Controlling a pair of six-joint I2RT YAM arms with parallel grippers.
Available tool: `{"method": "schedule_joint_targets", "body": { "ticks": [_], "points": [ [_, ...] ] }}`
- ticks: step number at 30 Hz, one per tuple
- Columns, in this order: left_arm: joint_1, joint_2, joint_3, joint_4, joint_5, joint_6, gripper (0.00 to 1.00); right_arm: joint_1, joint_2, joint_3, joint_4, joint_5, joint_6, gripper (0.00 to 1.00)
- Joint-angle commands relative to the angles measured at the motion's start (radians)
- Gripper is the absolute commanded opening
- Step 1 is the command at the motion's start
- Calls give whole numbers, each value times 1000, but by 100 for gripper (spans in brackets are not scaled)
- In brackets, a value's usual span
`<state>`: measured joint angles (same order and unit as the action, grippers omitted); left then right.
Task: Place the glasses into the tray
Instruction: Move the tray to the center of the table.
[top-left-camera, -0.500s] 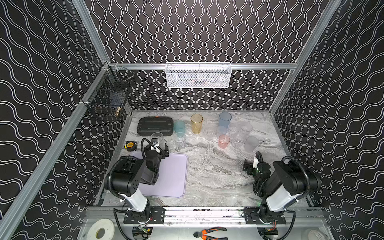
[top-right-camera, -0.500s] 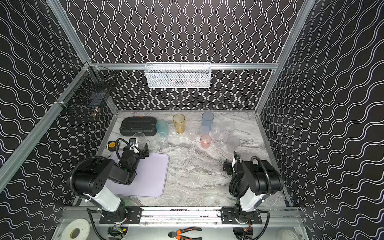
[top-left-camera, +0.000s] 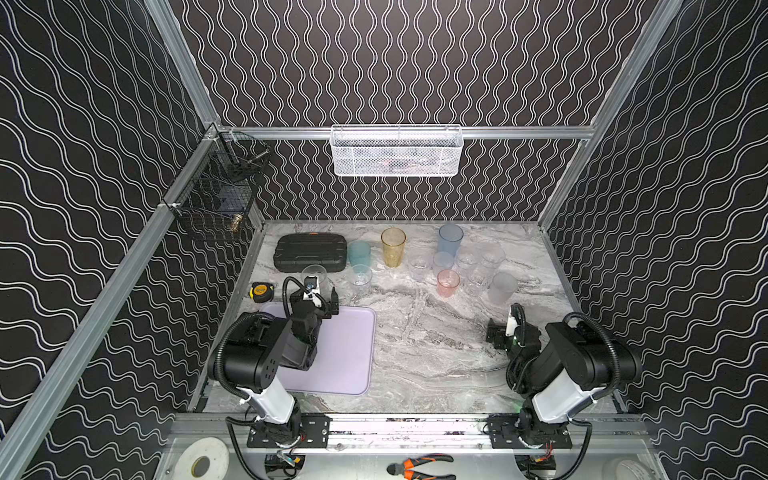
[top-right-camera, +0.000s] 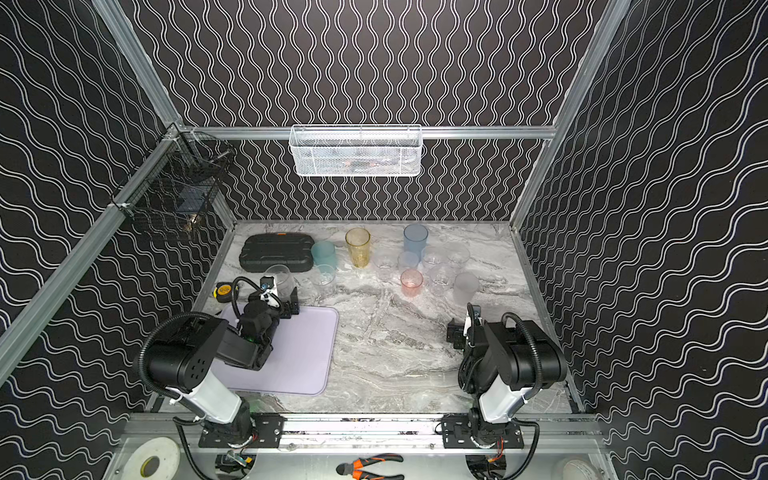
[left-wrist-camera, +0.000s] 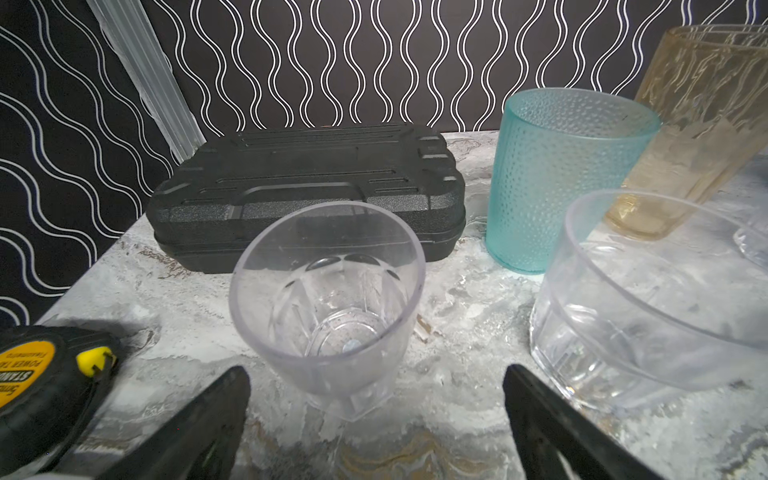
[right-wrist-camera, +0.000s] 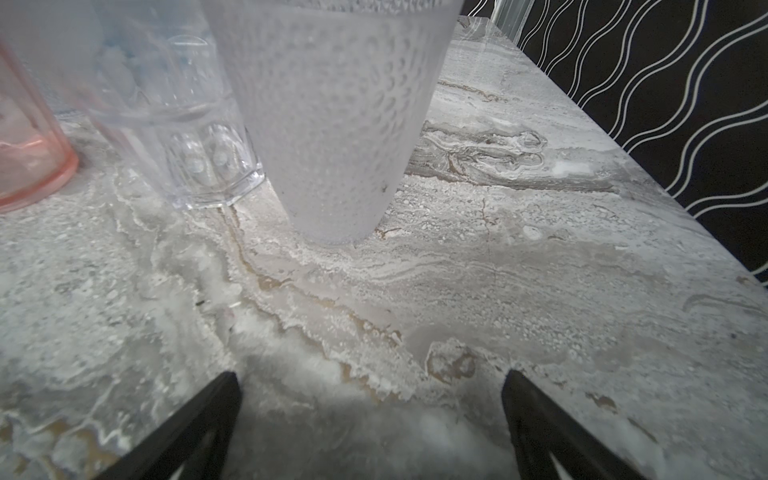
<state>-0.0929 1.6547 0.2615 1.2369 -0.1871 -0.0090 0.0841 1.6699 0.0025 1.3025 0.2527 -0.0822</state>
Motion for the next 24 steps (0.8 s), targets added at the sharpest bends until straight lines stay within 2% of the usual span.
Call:
{"method": "schedule_joint_targets", "body": {
  "ticks": [1, 14, 19, 24],
  "points": [
    [2, -5, 1, 12, 11, 10, 99, 1, -1, -11, 40, 5, 4, 99],
    [9, -4, 5, 9, 22, 8, 99, 2, -2, -10, 41, 5, 4, 99],
    [75, -8, -3, 17, 138, -23, 99, 0, -1, -10, 41, 5, 5, 99],
    [83, -9, -10, 31, 153, -28, 99, 1, -1, -10, 41, 5, 4, 99]
  ]
}}
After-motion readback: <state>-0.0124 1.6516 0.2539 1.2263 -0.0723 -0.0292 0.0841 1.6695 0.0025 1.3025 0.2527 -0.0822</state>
